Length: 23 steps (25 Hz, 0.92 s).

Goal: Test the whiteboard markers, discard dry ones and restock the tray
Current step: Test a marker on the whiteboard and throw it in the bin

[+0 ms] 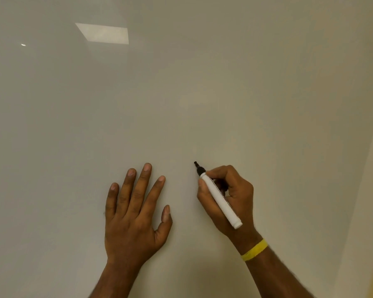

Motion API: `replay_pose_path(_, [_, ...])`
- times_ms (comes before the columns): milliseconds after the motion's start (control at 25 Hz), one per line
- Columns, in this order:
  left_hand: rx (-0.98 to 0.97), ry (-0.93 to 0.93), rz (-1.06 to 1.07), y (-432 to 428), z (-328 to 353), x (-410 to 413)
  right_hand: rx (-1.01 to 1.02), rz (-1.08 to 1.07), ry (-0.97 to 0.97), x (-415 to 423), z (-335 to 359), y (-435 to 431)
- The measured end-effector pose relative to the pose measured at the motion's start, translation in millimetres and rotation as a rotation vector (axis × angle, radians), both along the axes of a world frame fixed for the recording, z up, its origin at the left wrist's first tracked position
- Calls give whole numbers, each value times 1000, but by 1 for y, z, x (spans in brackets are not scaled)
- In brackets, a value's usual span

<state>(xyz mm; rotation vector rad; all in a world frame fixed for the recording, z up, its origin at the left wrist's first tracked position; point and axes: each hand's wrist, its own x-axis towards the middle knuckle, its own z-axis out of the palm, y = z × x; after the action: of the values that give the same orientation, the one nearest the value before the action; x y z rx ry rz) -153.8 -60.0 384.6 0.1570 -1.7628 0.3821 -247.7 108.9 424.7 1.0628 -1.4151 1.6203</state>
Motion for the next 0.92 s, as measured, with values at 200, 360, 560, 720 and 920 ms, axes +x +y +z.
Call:
replay_pose_path(200, [58,-9,0,2,-24,2,12,-9,-49,-5,-24,13])
replay_pose_path(360, [82,-37,16,0,-43,6,19,49,-134,-3,-45,16])
replay_pose_path(560, [100,-54,18,2,-46,10,132,-48,-49,1,-75,22])
replay_pose_path(720, [117,-50,-7,5,-46,10,114,-32,-137,5,-89,26])
replay_pose_path(920, [123,-35,-85,7,-49,12,77,53,-292,14,-93,34])
